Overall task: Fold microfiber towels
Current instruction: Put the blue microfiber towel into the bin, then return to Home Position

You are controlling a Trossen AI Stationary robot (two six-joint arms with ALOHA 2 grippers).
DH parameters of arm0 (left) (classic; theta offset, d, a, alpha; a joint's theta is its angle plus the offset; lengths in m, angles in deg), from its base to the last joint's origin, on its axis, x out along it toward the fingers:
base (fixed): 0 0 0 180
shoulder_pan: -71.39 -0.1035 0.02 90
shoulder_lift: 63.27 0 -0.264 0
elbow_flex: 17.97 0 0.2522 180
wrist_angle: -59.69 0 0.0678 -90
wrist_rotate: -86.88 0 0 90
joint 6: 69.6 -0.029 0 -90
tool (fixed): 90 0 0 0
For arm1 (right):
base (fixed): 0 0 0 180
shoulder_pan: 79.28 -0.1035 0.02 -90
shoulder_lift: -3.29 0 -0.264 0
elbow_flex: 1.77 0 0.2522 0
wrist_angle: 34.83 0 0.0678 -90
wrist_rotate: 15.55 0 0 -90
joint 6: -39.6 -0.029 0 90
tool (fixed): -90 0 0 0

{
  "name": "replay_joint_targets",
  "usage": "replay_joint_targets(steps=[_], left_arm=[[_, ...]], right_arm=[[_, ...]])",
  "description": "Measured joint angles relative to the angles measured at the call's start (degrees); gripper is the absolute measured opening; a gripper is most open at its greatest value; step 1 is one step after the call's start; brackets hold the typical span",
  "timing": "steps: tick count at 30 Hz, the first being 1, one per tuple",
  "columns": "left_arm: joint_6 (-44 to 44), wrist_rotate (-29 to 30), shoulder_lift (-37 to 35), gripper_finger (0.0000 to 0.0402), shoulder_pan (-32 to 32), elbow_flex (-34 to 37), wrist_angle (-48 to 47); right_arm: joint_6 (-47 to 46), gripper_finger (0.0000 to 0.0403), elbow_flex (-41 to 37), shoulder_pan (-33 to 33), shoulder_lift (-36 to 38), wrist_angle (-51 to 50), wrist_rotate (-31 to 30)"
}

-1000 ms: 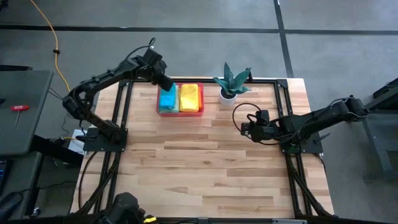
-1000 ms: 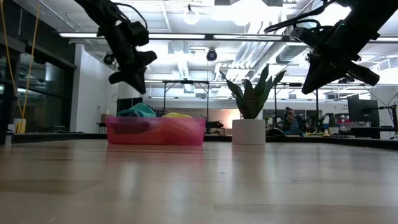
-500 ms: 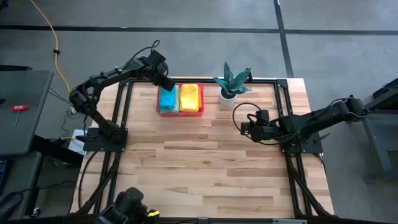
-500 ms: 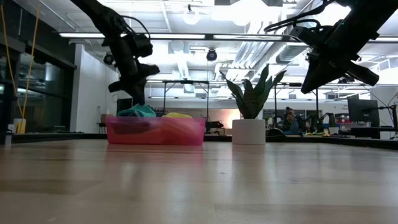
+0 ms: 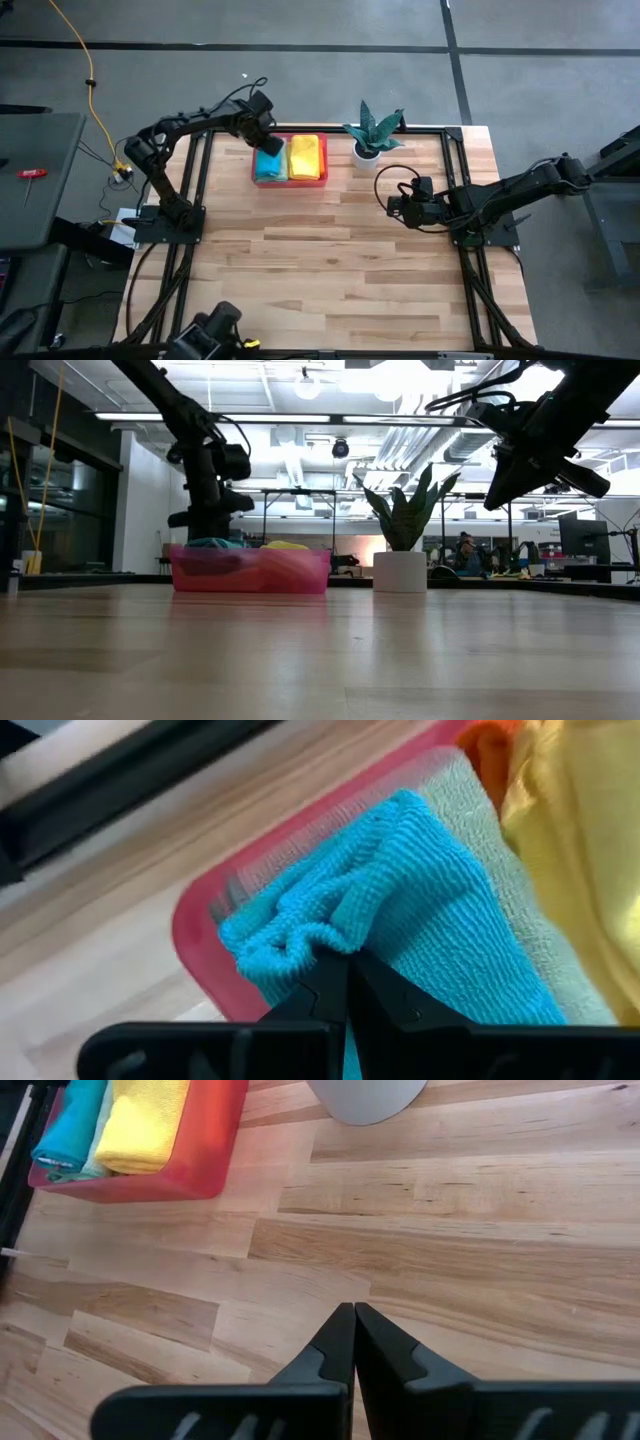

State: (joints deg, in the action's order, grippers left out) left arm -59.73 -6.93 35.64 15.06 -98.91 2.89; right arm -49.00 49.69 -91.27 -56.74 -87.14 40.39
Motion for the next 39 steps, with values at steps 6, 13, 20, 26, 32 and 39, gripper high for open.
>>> replay_joint_targets(steps=[6, 13, 20, 26, 32, 39], left_arm=[[1.71, 0.33, 0.01, 0.0000, 0.16, 4.15, 4.11], [1.95, -0.16, -6.04, 0.0000, -0.90, 1.04, 4.53], [-0.45, -3.63, -18.46, 0.0000, -0.04, -2.39, 6.48], [2.36, -7.78, -35.29, 0.0000, 10.68, 4.71, 15.83], [11.65, -3.30, -52.06, 0.0000, 30.33, 19.63, 32.47], [13.12, 13.62, -63.40, 0.0000, 52.67, 36.15, 51.28]], right_arm=[[0.05, 0.0000, 0.00, -0.01, 0.00, 0.00, -0.01], [0.07, 0.0000, 0.00, -0.02, 0.00, 0.03, -1.63], [5.37, 0.0000, 0.00, -0.09, 0.00, 5.99, -9.35], [20.29, 0.0000, 0.00, 0.62, 0.00, 15.12, -9.66], [33.35, 0.0000, 0.00, 1.13, 0.00, 24.72, -4.66], [43.49, 0.0000, 0.02, 1.11, 0.39, 34.64, 0.99]])
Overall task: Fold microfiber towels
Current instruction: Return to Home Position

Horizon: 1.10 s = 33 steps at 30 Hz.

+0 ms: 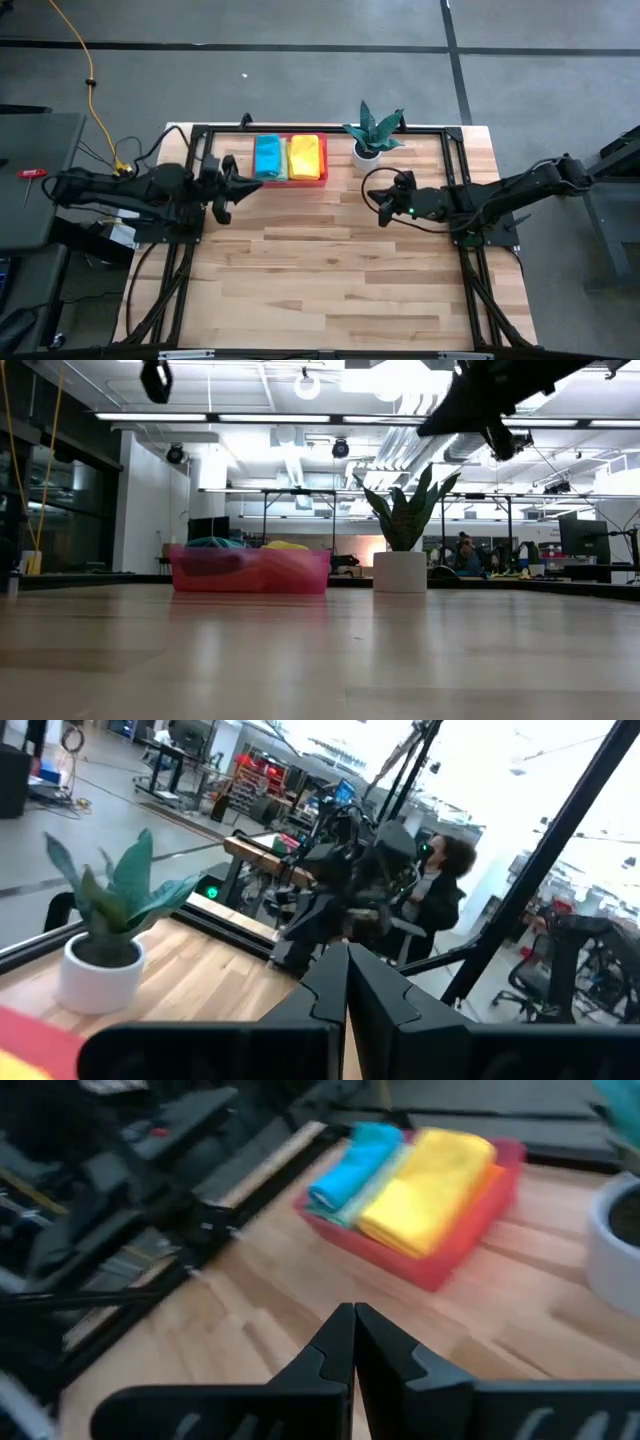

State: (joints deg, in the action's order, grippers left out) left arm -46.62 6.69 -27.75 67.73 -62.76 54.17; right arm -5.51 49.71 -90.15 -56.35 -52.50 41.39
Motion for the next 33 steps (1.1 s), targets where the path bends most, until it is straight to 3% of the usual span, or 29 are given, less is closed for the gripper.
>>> replay_joint_targets(steps=[3, 11, 17, 24, 33], left_arm=[[-1.27, 4.23, -2.40, 0.0000, 3.21, 2.91, 0.87], [-1.42, 2.48, -7.27, 0.0000, 0.67, 3.24, -3.08], [-0.63, 2.61, -12.18, 0.0000, -0.51, 7.00, -7.95], [0.84, 0.37, -21.98, 0.0000, -0.45, 16.89, -4.97], [2.34, -1.70, -35.44, 0.0000, -0.45, 26.58, -2.96]], right_arm=[[3.59, 0.0000, 0.02, 0.00, 0.19, 3.70, 1.93], [11.01, 0.0000, 0.02, 0.00, 0.57, 8.14, 3.74], [15.42, 0.0000, 0.04, 0.00, 0.59, 8.42, 9.90], [10.04, 0.0000, 0.02, 0.00, 0.59, 8.43, 11.02], [9.56, 0.0000, 0.02, 0.00, 0.59, 8.42, 11.02]])
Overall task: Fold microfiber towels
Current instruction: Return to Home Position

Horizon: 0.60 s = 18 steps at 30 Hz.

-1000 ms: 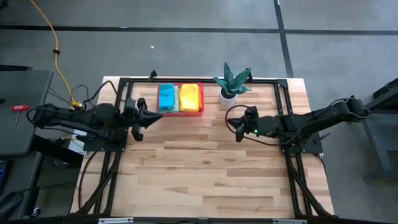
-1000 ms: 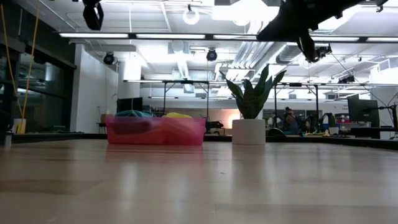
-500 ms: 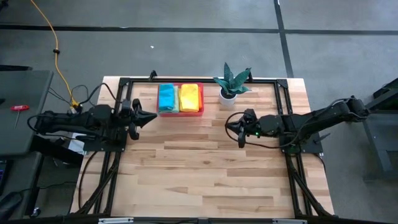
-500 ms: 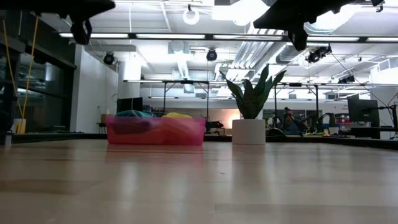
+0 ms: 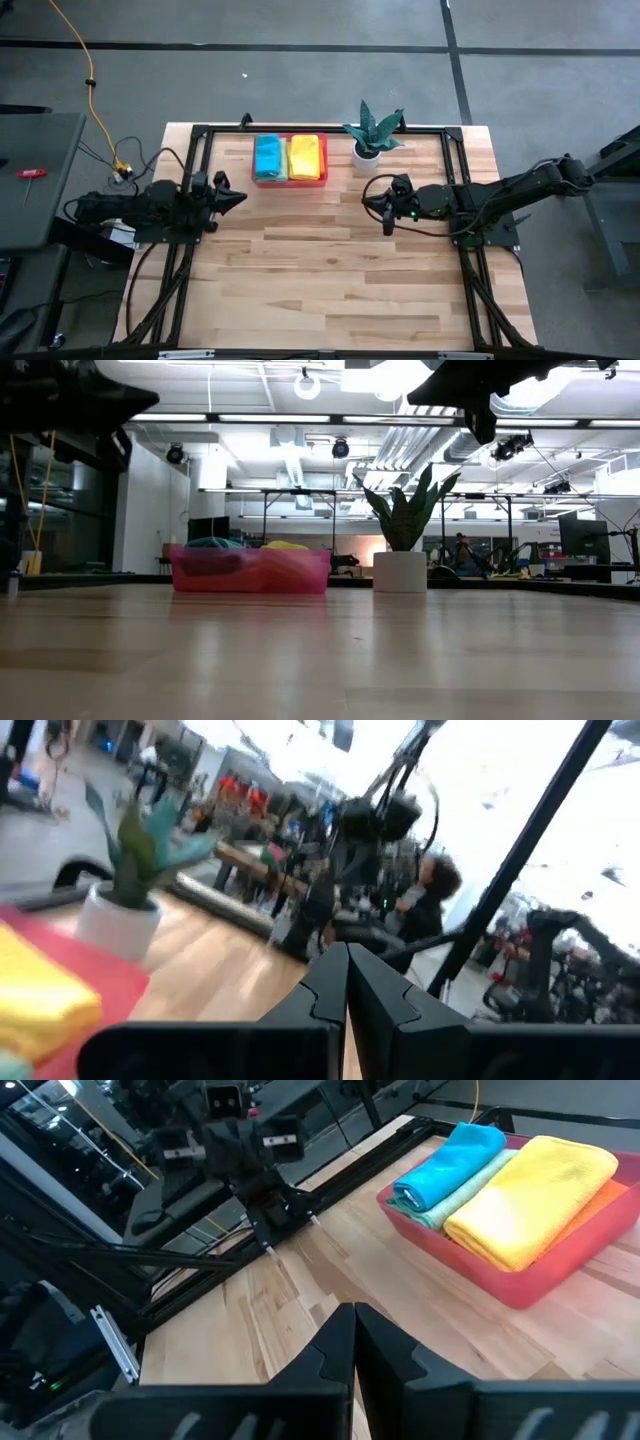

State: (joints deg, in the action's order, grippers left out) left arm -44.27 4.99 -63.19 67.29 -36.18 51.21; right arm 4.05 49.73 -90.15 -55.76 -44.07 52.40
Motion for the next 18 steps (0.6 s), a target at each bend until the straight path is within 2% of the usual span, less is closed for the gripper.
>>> replay_joint_targets(steps=[5, 10, 18], left_arm=[[0.78, -1.43, 0.41, 0.0000, 0.00, 3.70, 3.79], [-0.09, 0.44, 0.24, 0.0000, -0.02, 3.76, -3.39], [-5.35, -2.95, 1.25, 0.0000, -0.04, 3.74, -4.02]], right_arm=[[-0.59, 0.0000, 0.00, 0.00, 0.00, 0.03, 0.00], [-3.17, 0.0000, 0.00, -0.04, 0.00, 0.83, 0.11], [-6.94, 0.0000, 0.00, -0.04, 0.00, 2.66, 2.22]])
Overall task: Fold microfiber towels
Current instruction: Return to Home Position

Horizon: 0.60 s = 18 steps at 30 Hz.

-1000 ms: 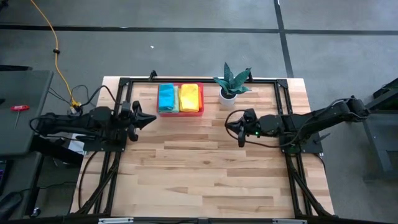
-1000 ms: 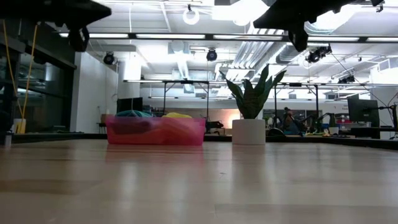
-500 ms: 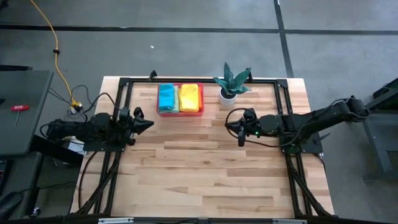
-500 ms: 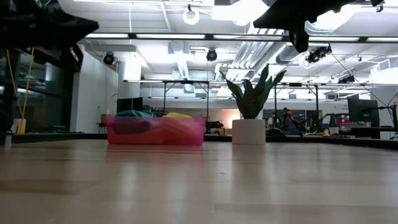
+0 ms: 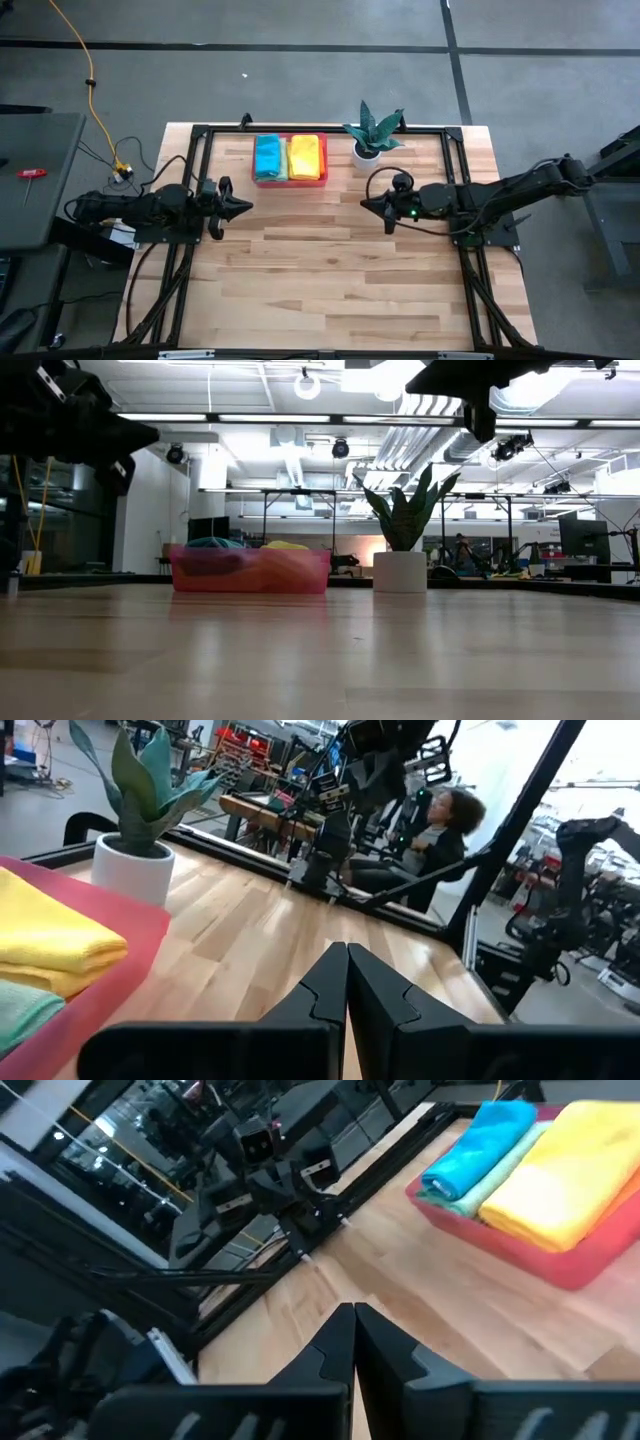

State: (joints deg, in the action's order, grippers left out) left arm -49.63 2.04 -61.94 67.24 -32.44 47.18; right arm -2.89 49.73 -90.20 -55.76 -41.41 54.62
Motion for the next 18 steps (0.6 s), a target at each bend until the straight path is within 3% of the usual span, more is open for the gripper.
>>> replay_joint_targets(steps=[9, 18], left_arm=[[2.33, -0.01, 0.32, 0.0000, 0.04, 0.00, -0.02], [2.36, 0.01, 0.32, 0.0000, 0.07, 0.00, -0.02]], right_arm=[[0.81, 0.0000, -0.92, -0.02, 4.53, 0.34, 5.41], [1.10, 0.0000, -17.98, 1.27, 22.11, 6.63, 6.48]])
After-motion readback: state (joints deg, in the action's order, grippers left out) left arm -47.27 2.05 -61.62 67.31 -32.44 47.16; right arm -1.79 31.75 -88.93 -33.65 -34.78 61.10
